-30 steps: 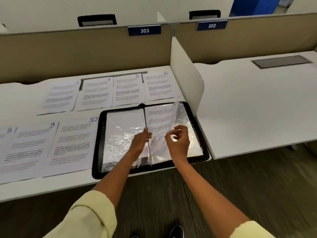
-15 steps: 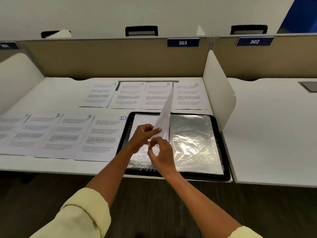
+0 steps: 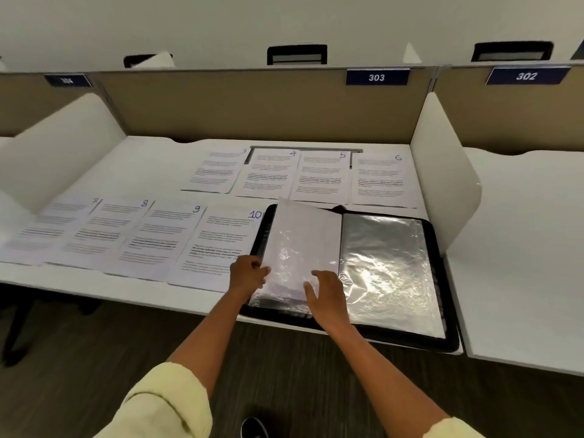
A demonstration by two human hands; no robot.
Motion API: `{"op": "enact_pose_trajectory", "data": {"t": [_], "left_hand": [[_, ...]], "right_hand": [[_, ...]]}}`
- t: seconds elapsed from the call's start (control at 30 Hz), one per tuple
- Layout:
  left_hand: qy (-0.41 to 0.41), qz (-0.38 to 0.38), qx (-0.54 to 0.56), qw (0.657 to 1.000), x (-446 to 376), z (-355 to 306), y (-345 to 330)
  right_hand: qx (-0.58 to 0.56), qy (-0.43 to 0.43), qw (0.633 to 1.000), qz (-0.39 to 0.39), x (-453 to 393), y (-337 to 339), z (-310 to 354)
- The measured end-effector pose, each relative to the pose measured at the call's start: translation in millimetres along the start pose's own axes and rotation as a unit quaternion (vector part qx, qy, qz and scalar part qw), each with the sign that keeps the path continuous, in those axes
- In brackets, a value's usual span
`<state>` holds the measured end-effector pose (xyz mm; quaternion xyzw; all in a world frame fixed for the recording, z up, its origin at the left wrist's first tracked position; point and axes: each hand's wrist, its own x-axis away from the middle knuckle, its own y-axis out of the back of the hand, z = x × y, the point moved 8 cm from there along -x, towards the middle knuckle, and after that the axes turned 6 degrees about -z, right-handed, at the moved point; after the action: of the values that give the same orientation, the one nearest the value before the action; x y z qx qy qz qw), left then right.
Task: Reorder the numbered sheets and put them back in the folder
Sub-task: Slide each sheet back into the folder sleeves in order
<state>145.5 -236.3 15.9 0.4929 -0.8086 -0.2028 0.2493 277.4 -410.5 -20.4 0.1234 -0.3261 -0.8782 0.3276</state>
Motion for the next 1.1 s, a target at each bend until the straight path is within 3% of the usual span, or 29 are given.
{"op": "enact_pose_trajectory", "data": {"t": [0.1, 0.3, 0.67, 0.87, 1.1], "left_hand": [[-0.015, -0.002, -0.053, 0.998, -9, 15, 2], [-0.026, 0.021, -0.088, 0.996, -14, 30, -5], [-0.032, 0.089, -0.097, 0.991, -26, 59, -10], [-0.117, 0.162, -0.191, 0.961, -33, 60, -21], [-0.194, 0.241, -0.266, 0.913, -42, 70, -26]], "right_hand": [[0.057, -0.029, 0.997, 0.047, 2, -9, -22], [0.11, -0.041, 0.991, 0.062, 1, -20, -34], [0.226, -0.048, 0.973, -0.021, -7, -35, -28], [0.238, -0.054, 0.965, -0.096, -7, -37, -29], [0.271, -0.081, 0.954, -0.101, -6, -36, -18]]}}
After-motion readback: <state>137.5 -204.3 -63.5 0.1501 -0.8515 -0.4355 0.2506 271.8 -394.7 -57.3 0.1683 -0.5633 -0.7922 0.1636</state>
